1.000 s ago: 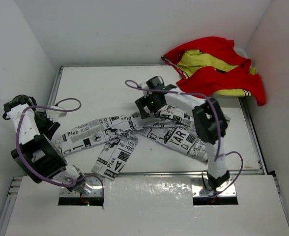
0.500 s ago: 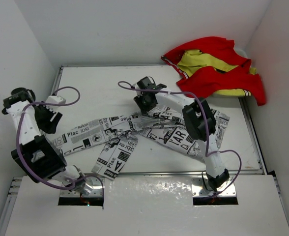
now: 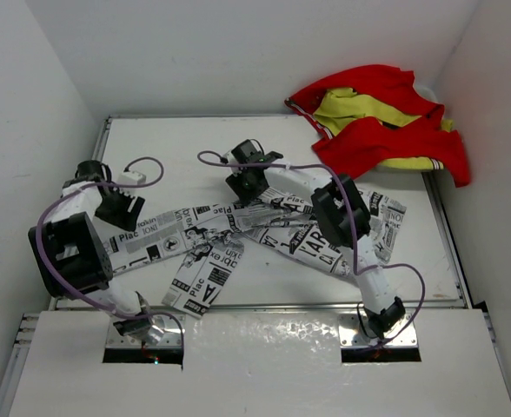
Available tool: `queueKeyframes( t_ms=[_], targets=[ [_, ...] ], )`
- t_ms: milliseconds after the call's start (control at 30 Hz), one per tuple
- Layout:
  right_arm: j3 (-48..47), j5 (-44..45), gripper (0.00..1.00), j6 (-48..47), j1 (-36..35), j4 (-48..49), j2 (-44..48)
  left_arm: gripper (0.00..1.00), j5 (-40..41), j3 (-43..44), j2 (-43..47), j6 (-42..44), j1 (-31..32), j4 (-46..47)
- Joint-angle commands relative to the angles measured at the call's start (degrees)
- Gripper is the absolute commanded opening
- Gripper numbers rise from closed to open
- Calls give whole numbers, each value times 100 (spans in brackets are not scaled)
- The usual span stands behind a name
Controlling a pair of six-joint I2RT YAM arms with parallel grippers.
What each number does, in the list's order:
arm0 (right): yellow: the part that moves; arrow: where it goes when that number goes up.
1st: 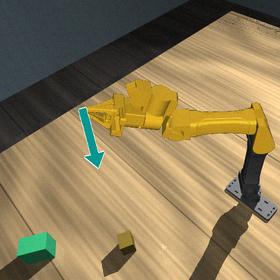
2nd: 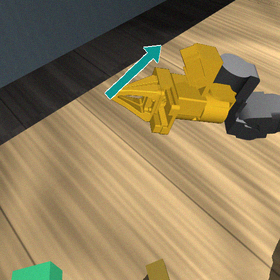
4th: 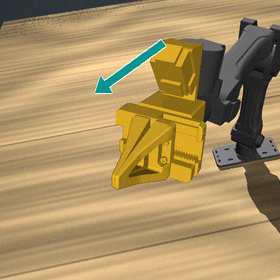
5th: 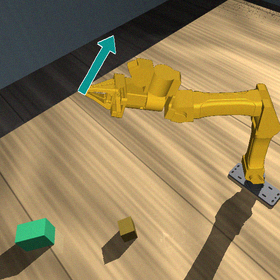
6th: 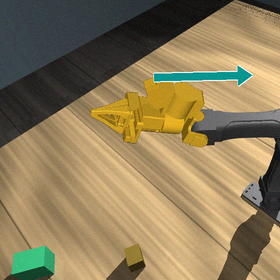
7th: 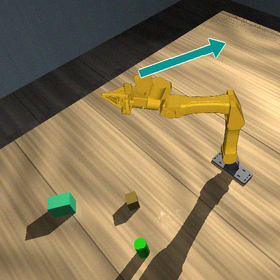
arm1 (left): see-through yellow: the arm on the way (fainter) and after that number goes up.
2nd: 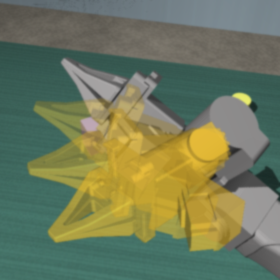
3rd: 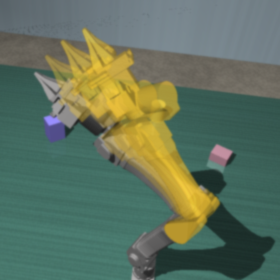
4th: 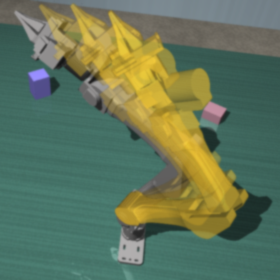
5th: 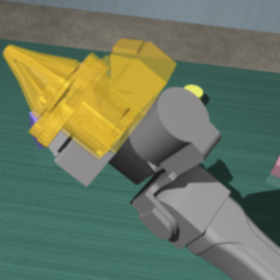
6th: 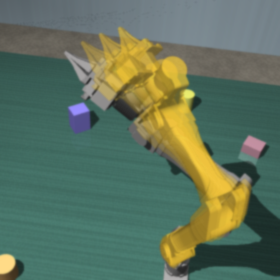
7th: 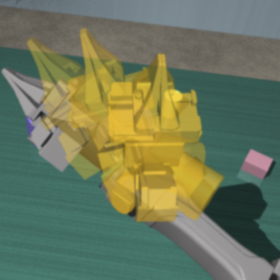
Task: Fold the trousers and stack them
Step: Flatten the trousers out
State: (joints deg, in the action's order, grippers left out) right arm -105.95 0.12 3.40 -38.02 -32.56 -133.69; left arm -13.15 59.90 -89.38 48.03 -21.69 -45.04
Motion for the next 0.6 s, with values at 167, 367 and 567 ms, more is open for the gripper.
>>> queueKeyframes(
  t_ms=[167, 367, 567],
  targets=[
    [-522, 100, 0, 634, -21, 2, -432, 63, 42, -672, 290, -119, 51, 989],
    [-708, 260, 0, 1338, 111, 950, 684, 60, -249, -498, 387, -171, 16, 725],
    [643, 15, 0, 1865, 84, 3064, 2678, 60, -1706, 863, 194, -487, -212, -83]
  ],
)
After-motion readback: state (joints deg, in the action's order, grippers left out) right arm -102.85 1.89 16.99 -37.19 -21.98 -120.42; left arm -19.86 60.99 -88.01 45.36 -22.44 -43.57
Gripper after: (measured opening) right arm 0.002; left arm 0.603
